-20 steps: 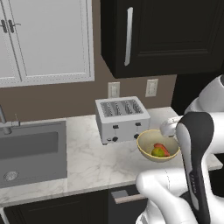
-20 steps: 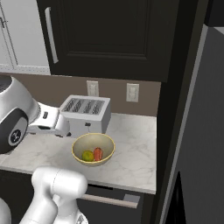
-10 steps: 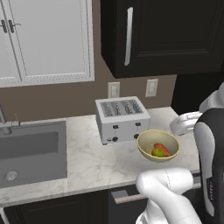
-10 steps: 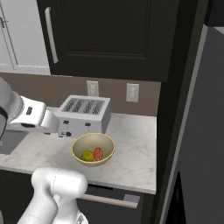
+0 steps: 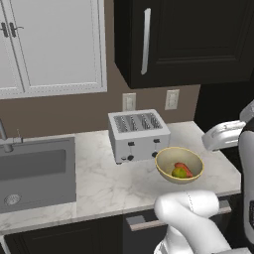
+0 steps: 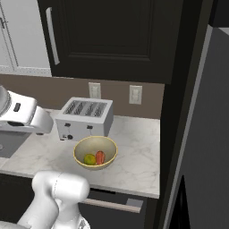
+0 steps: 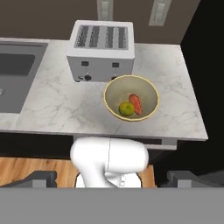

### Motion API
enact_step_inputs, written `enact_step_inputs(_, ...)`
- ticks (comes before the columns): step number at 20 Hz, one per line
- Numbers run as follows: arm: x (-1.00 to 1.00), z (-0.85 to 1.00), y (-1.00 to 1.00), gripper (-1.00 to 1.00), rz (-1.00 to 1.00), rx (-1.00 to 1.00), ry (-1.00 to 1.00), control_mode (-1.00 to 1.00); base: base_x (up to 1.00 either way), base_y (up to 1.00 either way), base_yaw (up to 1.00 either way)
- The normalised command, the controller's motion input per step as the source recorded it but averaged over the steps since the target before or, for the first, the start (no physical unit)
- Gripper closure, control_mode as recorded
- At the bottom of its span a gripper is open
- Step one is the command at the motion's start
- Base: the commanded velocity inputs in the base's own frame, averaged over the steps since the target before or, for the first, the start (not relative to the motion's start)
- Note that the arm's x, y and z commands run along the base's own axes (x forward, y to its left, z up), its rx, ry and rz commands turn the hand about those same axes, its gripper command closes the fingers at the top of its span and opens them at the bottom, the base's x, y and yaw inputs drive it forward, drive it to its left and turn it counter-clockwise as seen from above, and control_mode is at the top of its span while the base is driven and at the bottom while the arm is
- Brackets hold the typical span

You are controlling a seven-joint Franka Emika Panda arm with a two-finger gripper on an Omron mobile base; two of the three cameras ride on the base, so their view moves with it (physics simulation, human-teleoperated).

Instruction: Take the sweet potato, orange, and garlic from the freezer and place them in the bowl on the counter.

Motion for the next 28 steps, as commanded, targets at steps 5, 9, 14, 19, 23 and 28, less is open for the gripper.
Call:
enact_step_inputs(5,-0.24,0.14,0.04,-1.0,0.0,0.0,0.0,-1.0,0.0,0.0,0.0)
enact_step_inputs(9,-0.18,0.02,0.0,-1.0,0.0,0.0,0.0,-1.0,0.0,0.0,0.0)
enact_step_inputs(14,-0.05,0.0,-0.05,-1.0,0.0,0.02,-0.02,-1.0,0.0,0.0,0.0)
enact_step_inputs(19,0.0,0.0,-0.01,-1.0,0.0,0.01,0.0,-1.0,0.0,0.0,0.0)
enact_step_inputs(23,0.0,0.0,0.0,-1.0,0.0,0.0,0.0,1.0,-0.06,0.0,0.0)
enact_step_inputs(28,0.0,0.0,0.0,-1.0,0.0,0.0,0.0,1.0,-0.52,0.0,0.0)
